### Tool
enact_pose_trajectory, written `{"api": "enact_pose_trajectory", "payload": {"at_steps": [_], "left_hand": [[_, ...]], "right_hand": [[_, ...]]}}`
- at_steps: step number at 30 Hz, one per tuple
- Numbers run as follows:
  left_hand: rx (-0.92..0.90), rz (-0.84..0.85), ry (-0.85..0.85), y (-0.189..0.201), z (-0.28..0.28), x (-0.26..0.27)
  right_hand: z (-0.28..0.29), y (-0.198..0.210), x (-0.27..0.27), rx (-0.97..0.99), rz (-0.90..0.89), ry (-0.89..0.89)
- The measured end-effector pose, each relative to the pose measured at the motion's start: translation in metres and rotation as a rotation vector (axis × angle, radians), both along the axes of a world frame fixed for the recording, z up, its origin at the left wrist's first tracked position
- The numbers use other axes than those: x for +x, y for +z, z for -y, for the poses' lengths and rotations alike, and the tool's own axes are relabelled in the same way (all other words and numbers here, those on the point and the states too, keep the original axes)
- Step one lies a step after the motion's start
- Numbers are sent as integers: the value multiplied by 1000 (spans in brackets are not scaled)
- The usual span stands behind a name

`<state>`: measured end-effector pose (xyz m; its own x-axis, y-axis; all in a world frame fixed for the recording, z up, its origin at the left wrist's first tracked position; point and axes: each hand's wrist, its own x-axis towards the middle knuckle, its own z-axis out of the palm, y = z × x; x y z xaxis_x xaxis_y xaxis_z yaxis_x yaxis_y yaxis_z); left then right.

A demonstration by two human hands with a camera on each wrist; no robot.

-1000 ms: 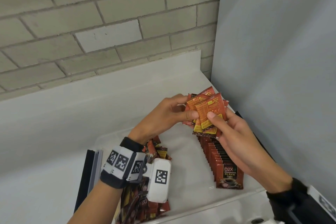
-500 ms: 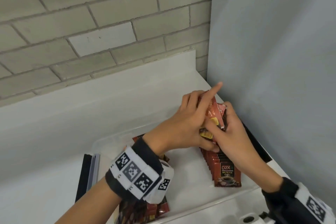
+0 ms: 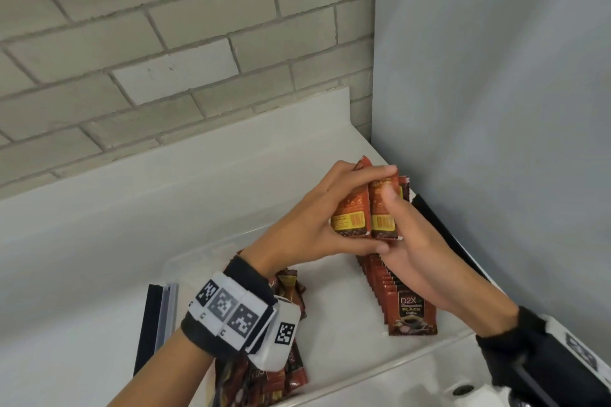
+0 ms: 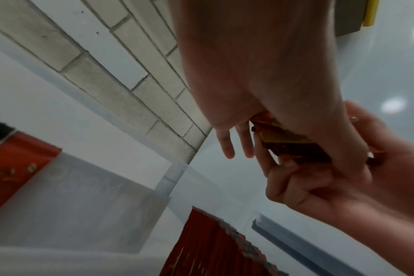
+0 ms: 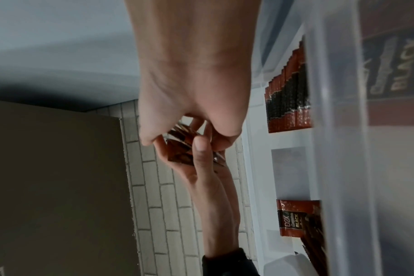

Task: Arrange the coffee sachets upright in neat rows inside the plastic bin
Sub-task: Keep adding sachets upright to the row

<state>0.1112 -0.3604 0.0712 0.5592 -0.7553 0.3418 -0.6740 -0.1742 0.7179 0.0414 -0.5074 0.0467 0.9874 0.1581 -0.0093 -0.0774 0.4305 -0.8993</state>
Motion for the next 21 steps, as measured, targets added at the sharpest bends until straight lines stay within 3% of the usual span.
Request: {"api": "enact_pose_trajectory", "payload": {"at_steps": [6,11,14,21], "left_hand": [[26,-57,50,-4,1,-6],[34,-3,0,-10,4,-7],[-6,-53,-4,-9,5,-8],[-3,-120,18,-9,1,-9]], "right_hand": [[0,-5,-2,-179,15,-3],[-1,-4,-2,-177,91,17],[-2,-2,-4,-184,99,33],[1,1,-3,-15,-71,60]]}}
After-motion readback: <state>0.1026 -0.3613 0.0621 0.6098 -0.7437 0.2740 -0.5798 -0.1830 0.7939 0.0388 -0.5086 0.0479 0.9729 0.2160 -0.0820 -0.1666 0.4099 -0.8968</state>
